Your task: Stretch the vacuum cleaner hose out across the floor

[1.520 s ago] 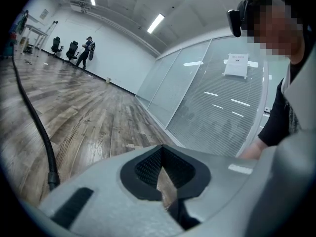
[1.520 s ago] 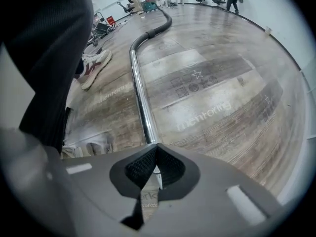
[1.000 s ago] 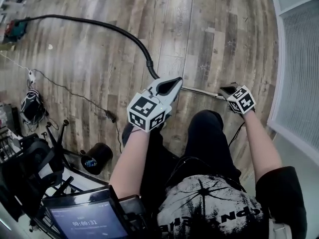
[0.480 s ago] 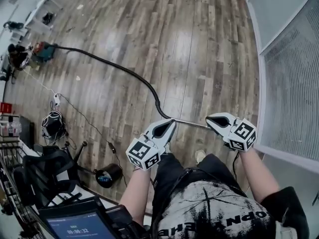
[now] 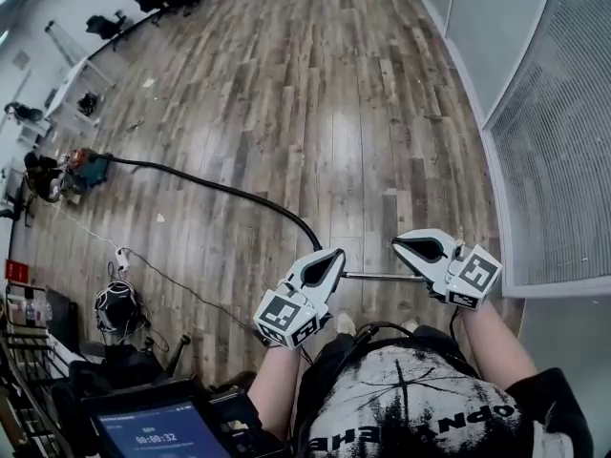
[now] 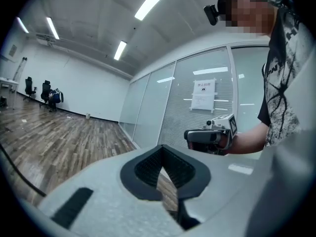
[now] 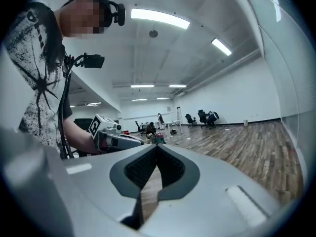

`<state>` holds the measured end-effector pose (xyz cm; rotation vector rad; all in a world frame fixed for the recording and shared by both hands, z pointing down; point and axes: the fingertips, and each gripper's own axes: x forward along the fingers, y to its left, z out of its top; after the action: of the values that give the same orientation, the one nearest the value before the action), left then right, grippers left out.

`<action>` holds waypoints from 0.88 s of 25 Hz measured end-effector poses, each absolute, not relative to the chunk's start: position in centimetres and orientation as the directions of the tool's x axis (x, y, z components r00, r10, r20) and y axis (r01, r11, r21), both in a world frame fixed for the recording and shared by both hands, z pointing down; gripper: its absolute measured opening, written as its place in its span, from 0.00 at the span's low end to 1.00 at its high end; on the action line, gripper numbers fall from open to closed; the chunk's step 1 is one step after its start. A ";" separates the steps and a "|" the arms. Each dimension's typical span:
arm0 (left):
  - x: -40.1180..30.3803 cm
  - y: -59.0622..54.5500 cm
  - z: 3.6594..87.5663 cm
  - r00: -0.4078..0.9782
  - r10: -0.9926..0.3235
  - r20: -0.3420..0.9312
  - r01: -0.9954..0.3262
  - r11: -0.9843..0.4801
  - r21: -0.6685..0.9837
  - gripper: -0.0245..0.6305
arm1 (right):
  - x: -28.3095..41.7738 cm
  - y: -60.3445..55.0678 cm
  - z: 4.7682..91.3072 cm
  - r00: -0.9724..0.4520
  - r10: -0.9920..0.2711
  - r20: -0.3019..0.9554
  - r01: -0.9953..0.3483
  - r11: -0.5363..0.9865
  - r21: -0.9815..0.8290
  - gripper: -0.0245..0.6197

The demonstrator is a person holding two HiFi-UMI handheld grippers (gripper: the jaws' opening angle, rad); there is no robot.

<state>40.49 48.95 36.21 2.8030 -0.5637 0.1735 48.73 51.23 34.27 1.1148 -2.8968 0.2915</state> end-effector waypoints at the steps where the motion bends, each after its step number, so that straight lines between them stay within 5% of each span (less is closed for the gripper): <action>1: 39.4 48.7 35.7 0.922 -0.349 0.170 -0.382 -0.894 0.234 0.04 | 47.5 51.0 33.7 -0.735 -0.672 0.092 -0.677 0.720 -0.155 0.05; 11: 34.9 49.4 33.8 0.932 -0.324 0.162 -0.350 -0.919 0.180 0.04 | 41.2 51.3 31.9 -0.726 -0.678 0.116 -0.687 0.721 -0.089 0.05; 22: 39.1 51.7 32.6 0.885 -0.444 0.141 -0.464 -0.871 0.162 0.04 | 45.4 52.8 31.9 -0.813 -0.566 0.134 -0.564 0.824 0.053 0.05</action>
<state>39.14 51.74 32.60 2.8621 -0.6964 0.1476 45.45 52.77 31.89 0.8918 -2.8616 -0.0166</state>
